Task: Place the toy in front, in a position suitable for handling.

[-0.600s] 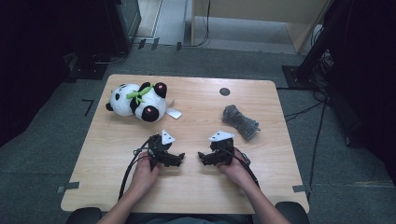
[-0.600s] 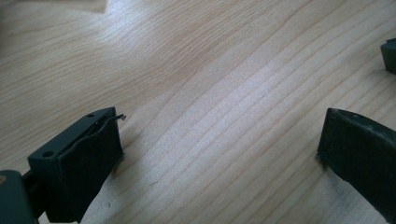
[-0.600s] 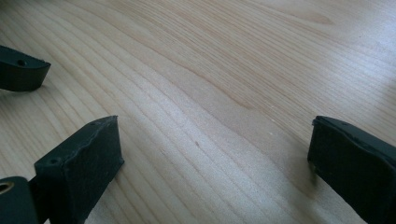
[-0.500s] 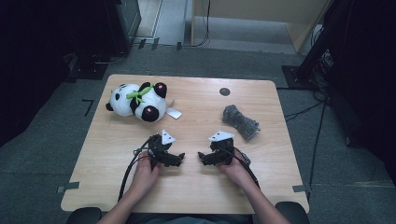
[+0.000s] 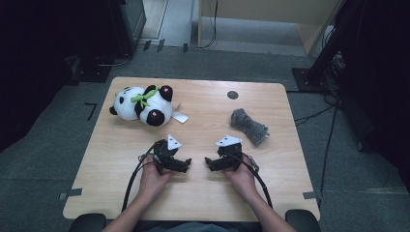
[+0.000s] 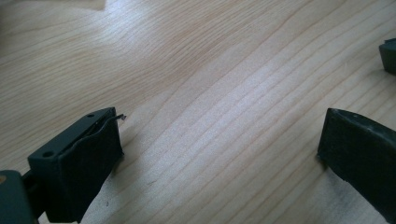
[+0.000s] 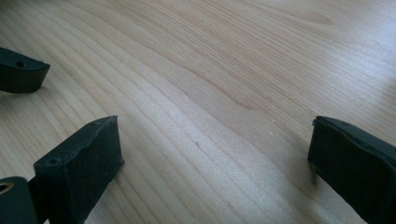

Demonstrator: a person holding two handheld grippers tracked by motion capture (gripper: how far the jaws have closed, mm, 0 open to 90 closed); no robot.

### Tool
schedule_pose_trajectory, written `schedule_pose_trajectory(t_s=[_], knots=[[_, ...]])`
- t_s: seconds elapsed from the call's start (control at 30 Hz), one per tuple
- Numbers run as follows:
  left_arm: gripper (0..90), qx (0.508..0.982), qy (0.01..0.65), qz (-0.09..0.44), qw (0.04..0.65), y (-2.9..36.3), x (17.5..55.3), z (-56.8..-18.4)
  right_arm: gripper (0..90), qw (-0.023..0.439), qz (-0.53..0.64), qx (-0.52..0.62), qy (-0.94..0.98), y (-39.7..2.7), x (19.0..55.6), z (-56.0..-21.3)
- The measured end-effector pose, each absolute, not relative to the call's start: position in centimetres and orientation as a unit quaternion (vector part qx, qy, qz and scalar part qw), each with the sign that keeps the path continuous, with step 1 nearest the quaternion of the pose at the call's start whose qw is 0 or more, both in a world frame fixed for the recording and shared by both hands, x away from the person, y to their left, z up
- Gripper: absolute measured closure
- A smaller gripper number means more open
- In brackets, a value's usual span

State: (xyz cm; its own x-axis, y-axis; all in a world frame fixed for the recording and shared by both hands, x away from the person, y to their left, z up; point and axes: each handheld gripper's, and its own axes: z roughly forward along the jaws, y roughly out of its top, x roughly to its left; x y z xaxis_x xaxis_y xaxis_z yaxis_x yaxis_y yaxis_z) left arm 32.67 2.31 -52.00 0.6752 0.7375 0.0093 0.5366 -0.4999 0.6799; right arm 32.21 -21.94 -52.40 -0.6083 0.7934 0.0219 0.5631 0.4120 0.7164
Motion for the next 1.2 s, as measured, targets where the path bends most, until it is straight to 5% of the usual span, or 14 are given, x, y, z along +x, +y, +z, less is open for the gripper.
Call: schedule_pose_trajectory(t_s=[0.7,1.2], knots=[[0.1,0.855,0.367,0.149,0.335,2.37,32.83,-51.97,3.0,0.164,0.353,0.414,0.823,-21.91,32.19,-52.4],[15.7,0.854,0.363,0.127,0.35,2.91,33.04,-51.37,7.4,0.167,0.357,0.418,0.818,-22.15,32.05,-52.36]])
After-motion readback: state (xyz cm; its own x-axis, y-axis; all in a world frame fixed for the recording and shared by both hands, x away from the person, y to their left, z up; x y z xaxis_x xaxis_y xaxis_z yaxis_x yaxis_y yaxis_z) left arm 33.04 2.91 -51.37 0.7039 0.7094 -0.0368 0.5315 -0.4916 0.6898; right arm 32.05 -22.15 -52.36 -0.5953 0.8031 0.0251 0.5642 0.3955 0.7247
